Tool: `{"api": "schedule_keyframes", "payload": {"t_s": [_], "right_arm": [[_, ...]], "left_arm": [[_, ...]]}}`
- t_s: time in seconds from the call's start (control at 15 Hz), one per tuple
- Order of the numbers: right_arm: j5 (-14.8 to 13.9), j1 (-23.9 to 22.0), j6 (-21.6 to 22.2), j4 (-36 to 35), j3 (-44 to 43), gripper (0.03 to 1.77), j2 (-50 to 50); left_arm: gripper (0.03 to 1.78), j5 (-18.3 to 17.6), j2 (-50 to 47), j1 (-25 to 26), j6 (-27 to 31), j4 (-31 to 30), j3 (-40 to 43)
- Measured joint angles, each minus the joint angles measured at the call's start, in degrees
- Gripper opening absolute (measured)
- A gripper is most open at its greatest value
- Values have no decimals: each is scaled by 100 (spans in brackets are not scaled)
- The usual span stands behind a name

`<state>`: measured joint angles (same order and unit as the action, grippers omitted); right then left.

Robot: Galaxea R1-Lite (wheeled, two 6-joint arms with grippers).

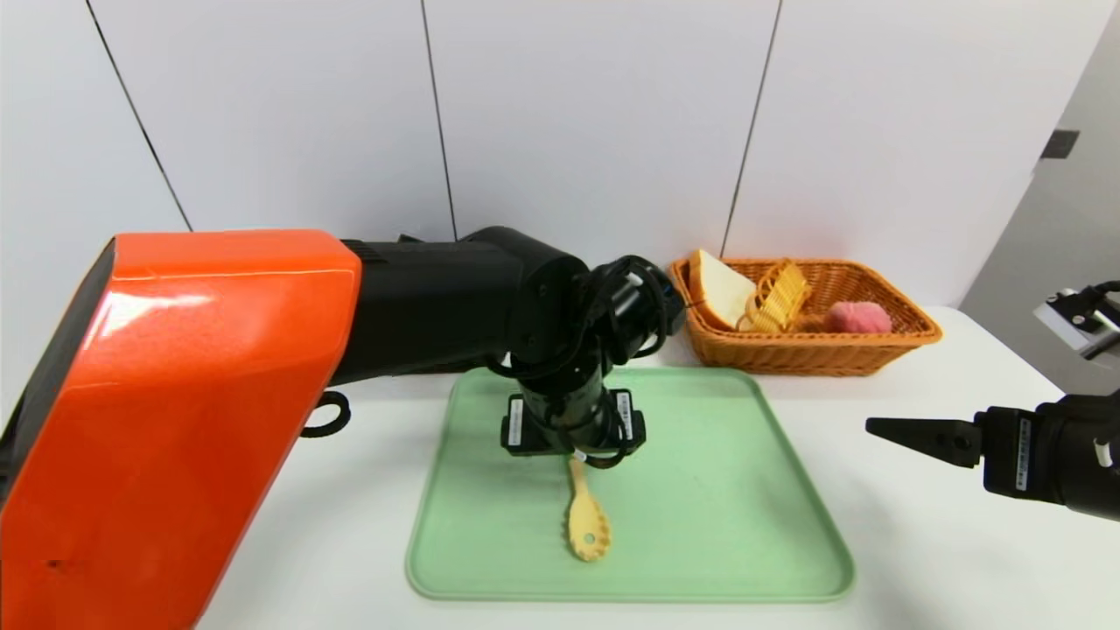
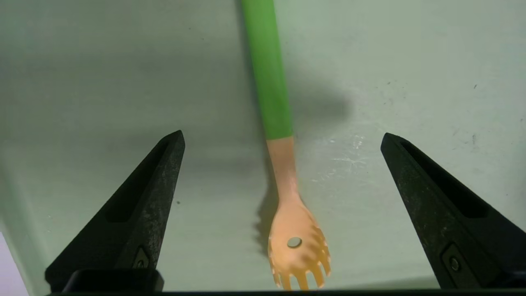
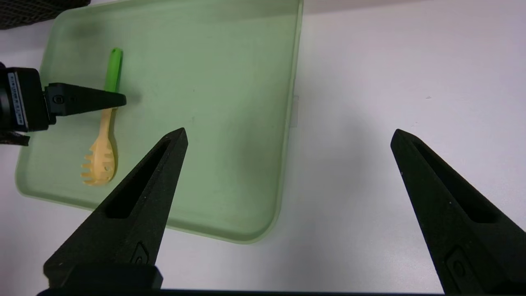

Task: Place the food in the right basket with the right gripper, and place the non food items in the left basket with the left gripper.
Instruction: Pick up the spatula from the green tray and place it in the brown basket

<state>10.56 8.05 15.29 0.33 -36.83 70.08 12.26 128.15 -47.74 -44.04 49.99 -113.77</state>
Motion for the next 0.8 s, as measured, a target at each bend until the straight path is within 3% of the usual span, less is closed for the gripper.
{"api": "schedule_keyframes", "payload": {"t_s": [0.8], "right_arm": [[171,-67,0,0,0,171,26]], "left_arm": [[169,-11,116,72,0,193,5]]}}
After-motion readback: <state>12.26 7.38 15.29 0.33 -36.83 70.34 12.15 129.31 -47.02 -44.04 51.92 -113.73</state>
